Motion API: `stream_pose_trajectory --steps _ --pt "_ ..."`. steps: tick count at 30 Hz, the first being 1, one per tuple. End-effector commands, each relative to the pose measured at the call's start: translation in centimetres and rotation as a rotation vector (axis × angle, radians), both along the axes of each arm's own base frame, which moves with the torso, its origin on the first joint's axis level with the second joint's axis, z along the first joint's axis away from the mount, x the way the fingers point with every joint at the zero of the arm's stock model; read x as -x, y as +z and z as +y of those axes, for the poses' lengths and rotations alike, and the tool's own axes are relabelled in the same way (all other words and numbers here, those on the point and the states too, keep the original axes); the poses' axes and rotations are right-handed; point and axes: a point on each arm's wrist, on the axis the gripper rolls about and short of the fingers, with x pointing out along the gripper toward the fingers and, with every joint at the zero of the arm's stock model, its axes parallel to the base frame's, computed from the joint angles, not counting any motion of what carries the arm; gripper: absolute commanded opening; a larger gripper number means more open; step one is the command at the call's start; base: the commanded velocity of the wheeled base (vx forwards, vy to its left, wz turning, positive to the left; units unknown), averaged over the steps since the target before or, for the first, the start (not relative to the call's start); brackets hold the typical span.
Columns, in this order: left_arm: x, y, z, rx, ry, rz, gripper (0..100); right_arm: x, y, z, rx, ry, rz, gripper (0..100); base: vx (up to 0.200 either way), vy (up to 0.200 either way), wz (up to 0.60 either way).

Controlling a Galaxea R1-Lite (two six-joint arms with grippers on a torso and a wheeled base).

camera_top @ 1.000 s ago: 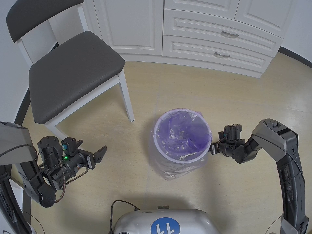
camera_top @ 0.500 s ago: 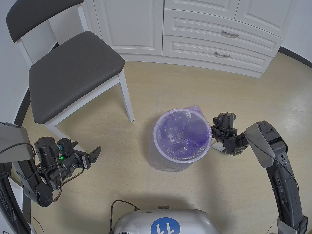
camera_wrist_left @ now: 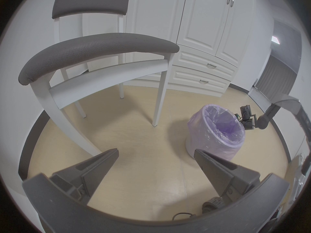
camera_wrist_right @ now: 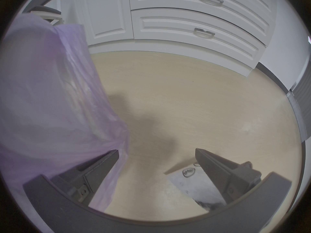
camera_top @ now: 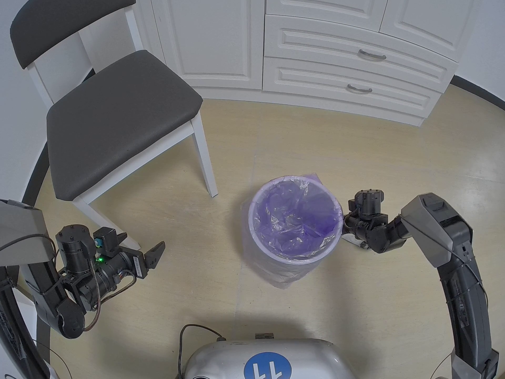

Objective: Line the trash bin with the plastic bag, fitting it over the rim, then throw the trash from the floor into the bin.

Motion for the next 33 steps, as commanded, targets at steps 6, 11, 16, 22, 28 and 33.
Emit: stream_pose_trajectory --steps 6,11,16,22,28,33 --pt "2.1 0.8 0.0 -0.001 -0.015 0.006 100 6.0 8.5 -1.5 0.158 0.061 0.004 100 0.0 0.0 0.0" --pt "3.0 1.0 0.1 -0.001 -0.021 0.014 100 7.7 6.6 -2.2 0.246 0.144 0.096 100 0.0 0.0 0.0" --pt "3.7 1.1 0.0 -0.004 -0.03 0.02 100 8.0 4.0 -2.3 0.229 0.218 0.19 100 0.0 0.0 0.0" --pt "4.4 1.7 -0.2 0.002 -0.047 0.001 100 8.3 2.3 -1.5 0.09 0.37 0.279 100 0.0 0.0 0.0" --pt "4.7 1.7 -0.2 0.0 -0.047 0.008 100 7.4 0.9 -1.1 -0.017 0.326 0.309 100 0.0 0.0 0.0" --pt "4.6 1.5 -0.2 -0.001 -0.047 0.013 100 6.7 -0.2 -1.1 -0.085 0.309 0.328 100 0.0 0.0 0.0"
